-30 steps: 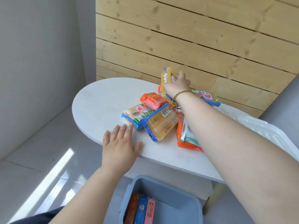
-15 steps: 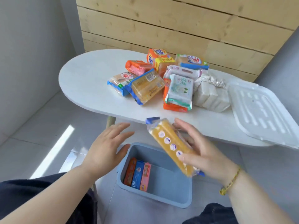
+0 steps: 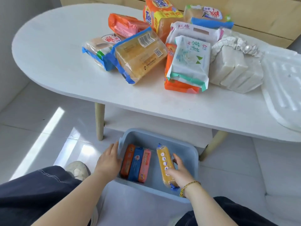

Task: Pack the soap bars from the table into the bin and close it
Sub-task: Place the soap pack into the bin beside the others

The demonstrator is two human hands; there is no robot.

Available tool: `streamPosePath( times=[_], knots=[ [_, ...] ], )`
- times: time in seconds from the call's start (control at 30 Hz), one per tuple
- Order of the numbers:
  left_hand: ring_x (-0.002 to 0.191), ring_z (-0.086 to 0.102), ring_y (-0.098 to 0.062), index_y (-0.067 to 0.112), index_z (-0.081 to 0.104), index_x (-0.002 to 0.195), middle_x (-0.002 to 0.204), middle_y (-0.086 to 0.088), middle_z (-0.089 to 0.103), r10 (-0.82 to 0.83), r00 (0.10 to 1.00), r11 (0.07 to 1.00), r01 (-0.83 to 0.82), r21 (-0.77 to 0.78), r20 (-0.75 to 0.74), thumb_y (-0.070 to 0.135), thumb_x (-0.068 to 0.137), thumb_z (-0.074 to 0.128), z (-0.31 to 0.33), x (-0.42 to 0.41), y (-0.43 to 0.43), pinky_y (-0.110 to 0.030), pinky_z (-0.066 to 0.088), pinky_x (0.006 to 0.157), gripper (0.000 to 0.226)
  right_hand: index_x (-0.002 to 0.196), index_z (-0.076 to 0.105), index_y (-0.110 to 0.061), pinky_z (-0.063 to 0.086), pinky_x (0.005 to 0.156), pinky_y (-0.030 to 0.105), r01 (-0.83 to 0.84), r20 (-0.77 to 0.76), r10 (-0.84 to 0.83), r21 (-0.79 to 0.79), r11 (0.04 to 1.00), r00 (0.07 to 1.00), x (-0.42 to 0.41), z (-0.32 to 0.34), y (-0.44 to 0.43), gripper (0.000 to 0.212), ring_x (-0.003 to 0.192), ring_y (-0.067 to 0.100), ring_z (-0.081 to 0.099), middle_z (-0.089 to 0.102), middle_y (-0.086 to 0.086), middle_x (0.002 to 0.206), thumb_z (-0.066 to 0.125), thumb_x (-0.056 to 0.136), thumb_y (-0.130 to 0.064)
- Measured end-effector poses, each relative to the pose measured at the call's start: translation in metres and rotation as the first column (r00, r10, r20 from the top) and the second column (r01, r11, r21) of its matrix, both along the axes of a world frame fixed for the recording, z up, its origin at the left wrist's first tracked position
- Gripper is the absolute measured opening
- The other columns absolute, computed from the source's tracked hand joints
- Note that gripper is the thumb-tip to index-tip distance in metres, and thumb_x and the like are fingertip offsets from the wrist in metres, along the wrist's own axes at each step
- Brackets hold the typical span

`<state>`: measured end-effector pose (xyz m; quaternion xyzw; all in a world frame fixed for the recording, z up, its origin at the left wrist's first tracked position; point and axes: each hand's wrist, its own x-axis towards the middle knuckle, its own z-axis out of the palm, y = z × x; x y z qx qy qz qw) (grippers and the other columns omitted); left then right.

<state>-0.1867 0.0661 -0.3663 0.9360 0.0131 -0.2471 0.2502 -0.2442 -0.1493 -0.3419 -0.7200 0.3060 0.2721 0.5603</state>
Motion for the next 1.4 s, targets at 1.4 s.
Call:
streamPosePath(
  times=[1.4],
  knots=[
    [0.142,0.011,-0.021,0.015,-0.009,0.143,0.156,-0.004,0.001,0.004,0.998,0.999,-0.002,-0.045,0.063,0.025,0.093,0.043,-0.039,-0.007,-0.006,-0.03,0.013,0.115,0.073,0.14,0.019,-0.012,0.045,0.091,0.031,-0.072,-0.195,0.056,-0.076,0.994,0.979,0.04,-0.097,0.028,0.065,0.118,0.025,0.052,0.05,0.011,0.133,0.056,0.087,-0.012]
  ],
)
